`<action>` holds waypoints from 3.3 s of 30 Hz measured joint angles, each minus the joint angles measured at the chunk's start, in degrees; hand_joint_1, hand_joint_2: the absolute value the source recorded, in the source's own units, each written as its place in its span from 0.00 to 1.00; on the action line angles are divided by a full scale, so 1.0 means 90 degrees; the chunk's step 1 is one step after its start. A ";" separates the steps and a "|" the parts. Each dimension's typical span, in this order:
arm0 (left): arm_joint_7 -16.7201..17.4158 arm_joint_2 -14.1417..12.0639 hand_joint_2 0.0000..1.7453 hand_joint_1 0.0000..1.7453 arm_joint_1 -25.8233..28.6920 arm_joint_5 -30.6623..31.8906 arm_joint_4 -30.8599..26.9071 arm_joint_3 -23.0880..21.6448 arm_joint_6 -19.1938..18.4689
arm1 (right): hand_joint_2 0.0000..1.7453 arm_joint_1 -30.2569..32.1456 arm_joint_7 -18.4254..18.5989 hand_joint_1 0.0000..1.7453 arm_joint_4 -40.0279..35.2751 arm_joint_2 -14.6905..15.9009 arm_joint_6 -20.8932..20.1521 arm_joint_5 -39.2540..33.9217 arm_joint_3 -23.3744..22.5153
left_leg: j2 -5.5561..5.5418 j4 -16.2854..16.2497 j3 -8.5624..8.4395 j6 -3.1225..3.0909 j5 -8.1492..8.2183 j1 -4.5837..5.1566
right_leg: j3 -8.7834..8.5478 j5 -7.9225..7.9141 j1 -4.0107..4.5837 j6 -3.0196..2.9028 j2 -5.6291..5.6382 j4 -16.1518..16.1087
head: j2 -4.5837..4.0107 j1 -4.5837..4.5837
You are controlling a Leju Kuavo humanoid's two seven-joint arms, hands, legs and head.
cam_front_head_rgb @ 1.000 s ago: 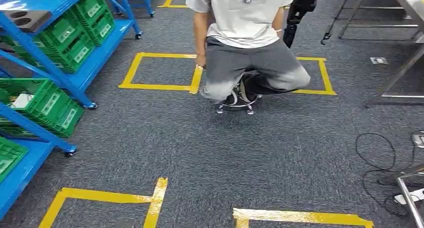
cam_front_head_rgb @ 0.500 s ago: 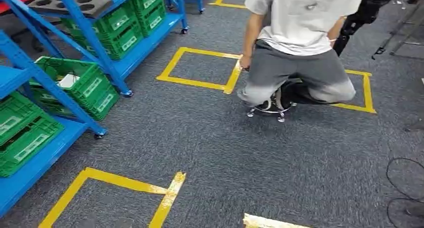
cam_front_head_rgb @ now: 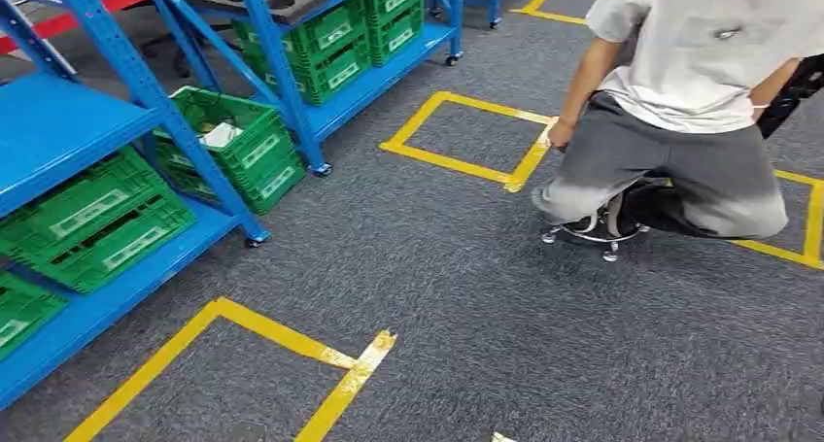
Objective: Take the parts from the cabinet and place them on the table.
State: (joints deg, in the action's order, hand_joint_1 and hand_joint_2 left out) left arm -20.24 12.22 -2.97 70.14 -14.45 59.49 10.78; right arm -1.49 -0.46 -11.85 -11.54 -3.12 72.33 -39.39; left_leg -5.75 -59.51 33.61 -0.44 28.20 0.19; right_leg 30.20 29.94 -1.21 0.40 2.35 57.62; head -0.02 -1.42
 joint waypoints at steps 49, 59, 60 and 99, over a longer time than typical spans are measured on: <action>0.0029 -0.0007 0.00 0.00 -0.0066 0.0095 0.0066 -0.0007 -0.0126 | 0.00 -0.0010 0.0185 0.00 0.0036 0.0053 -0.0515 -0.0051 -0.0015 | 0.0647 0.0202 -0.0131 -0.0231 -0.0114 0.0023 | 0.0436 0.0865 0.0084 0.0182 -0.0306 0.1240 | 0.0002 0.0031; 0.0078 -0.0002 0.00 0.00 -0.0058 0.0114 0.0080 -0.0007 -0.0109 | 0.00 -0.0040 0.0202 0.00 0.0063 0.0053 -0.0590 -0.0037 -0.0024 | -0.0155 0.0051 -0.0029 0.0006 -0.0080 -0.0039 | 0.0037 0.0143 -0.0029 0.0197 0.0229 0.0159 | 0.0000 0.0036; 0.0078 -0.0012 0.00 0.00 -0.0035 0.0126 0.0083 -0.0007 -0.0109 | 0.00 -0.0050 0.0204 0.00 0.0063 0.0053 -0.0593 -0.0034 -0.0024 | -0.0249 0.0058 -0.0019 0.0037 -0.0101 -0.0052 | 0.0029 0.0132 -0.0022 0.0153 0.0155 0.0157 | 0.0002 0.0036; 0.0022 -0.0007 0.00 0.00 -0.0021 0.0090 0.0083 -0.0002 -0.0053 | 0.00 -0.0007 0.0187 0.00 0.0063 0.0000 -0.0396 -0.0119 -0.0185 | 0.0564 -0.1437 0.0687 0.0156 0.0337 -0.0049 | 0.0013 0.0107 0.0022 -0.0061 -0.0350 0.0120 | 0.0000 -0.0024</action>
State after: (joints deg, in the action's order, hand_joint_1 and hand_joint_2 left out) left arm -20.04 12.15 -3.16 70.95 -13.70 59.47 10.29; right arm -1.55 1.22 -11.28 -11.54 -6.69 71.25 -41.05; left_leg -0.67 -72.44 39.79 0.97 31.23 -0.25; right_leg 30.32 30.90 -1.01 -0.15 -0.80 58.70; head -0.02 -1.64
